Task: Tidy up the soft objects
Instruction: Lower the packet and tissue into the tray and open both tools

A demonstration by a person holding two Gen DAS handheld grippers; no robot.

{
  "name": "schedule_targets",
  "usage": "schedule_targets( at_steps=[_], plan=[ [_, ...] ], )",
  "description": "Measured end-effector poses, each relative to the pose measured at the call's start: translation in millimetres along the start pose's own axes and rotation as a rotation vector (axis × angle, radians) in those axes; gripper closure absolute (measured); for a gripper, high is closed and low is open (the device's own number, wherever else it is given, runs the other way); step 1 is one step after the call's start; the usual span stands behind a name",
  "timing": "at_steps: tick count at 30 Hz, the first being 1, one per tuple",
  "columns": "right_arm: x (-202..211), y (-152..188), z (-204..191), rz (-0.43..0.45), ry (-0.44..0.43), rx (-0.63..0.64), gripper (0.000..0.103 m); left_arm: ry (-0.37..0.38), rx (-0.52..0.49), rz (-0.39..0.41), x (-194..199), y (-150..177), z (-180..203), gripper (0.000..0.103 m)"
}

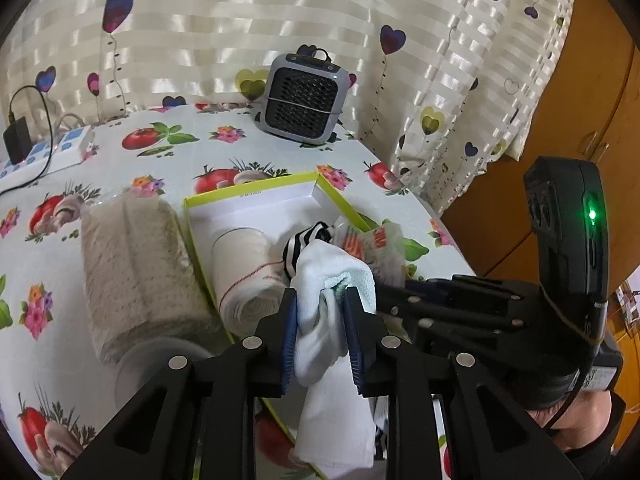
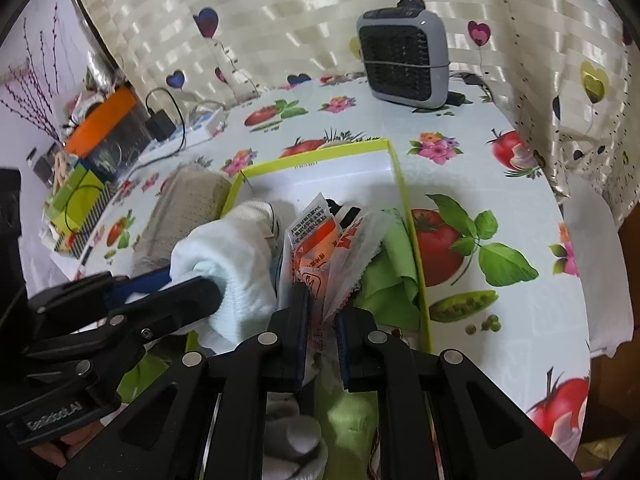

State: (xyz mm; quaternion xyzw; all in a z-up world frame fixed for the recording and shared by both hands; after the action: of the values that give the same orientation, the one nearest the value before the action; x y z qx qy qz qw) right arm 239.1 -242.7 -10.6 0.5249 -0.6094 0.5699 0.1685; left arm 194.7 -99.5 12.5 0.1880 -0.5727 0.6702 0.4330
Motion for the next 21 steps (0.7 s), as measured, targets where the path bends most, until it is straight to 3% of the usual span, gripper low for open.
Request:
schedule_targets(
  at_steps=[3, 9, 21],
  plan=[
    [4, 2, 0, 0.004, 0.014, 0.007, 0.086, 0.007, 0.004, 0.002, 0, -2, 0, 0.075],
    [19, 13, 2, 0.033, 0.031, 0.001, 0.065, 0.031, -0.007, 0.037, 14, 1, 2, 0.072],
    [53, 29, -5, 0.111, 0.002, 0.007, 0.063, 0.043, -0.029, 0.080, 42, 16, 6, 0.072]
  ],
)
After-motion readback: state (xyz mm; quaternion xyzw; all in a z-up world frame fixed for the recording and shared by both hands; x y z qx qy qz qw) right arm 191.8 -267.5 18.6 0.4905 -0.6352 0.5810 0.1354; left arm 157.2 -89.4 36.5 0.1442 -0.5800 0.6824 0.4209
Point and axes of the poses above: each gripper's, at about its wrist camera, not at the fingertips, and x roughly against the way its jaws point, z to its right, y to its underside, the point moved 1 cm from there along -x, roughly the way its jaws point, and after that the axes turned 2 degrees about -z, right-handed, at the moved point
